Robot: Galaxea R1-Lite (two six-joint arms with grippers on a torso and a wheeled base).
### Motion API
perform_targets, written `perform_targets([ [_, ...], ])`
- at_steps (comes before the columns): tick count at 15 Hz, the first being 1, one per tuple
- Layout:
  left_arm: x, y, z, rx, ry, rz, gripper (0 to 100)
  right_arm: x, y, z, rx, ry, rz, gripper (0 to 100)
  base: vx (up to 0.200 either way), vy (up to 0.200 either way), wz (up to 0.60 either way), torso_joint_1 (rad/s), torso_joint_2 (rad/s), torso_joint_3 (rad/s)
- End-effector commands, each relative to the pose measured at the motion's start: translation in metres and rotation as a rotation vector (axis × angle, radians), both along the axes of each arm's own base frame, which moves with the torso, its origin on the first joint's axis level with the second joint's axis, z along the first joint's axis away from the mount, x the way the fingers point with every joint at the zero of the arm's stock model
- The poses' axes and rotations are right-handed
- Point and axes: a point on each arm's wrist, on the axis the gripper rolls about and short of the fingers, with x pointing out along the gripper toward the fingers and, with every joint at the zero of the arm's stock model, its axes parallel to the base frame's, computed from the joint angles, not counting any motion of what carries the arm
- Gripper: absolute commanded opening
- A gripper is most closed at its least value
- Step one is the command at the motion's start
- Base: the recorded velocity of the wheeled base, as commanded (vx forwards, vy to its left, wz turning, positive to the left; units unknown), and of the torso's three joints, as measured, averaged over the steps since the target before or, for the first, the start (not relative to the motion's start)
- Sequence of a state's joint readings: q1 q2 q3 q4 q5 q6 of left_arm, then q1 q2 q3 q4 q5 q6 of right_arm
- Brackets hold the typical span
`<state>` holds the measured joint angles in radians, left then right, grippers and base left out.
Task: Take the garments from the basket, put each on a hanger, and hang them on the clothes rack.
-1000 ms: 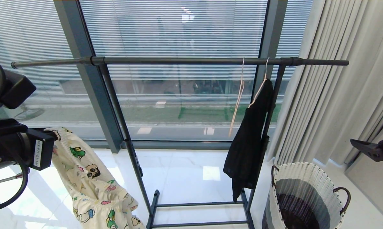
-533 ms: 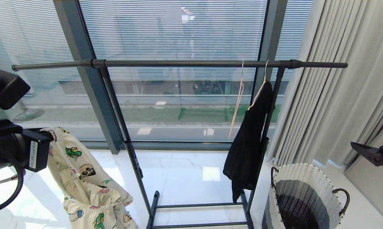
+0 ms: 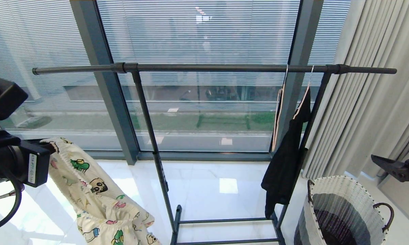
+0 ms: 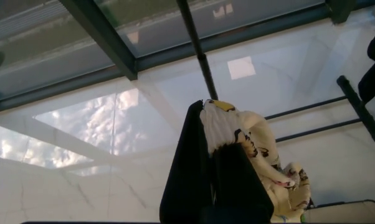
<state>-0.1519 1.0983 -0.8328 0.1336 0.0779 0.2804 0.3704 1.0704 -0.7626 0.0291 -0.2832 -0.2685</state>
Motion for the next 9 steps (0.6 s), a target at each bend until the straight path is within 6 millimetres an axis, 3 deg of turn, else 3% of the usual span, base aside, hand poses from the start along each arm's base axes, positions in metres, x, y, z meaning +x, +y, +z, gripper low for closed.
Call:
perform_targets([
  [1,0.000,0.000,0.000,0.001,0.001,-0.001,0,0.005,0.006,-0.001,0.044,0.009,0.032,100,0.000,0.000,0.00,0.000,0.00,0.000],
  [6,-0.001,-0.001,-0.004,0.007,0.011,-0.011,0,0.046,0.047,-0.001,0.280,0.005,0.083,100,0.000,0.000,0.00,0.000,0.00,0.000],
  [9,-0.002,-0.004,-0.005,0.007,0.015,-0.031,0,0.074,0.068,-0.009,0.362,-0.033,0.028,100,0.200,0.000,0.00,-0.002,0.00,0.002],
])
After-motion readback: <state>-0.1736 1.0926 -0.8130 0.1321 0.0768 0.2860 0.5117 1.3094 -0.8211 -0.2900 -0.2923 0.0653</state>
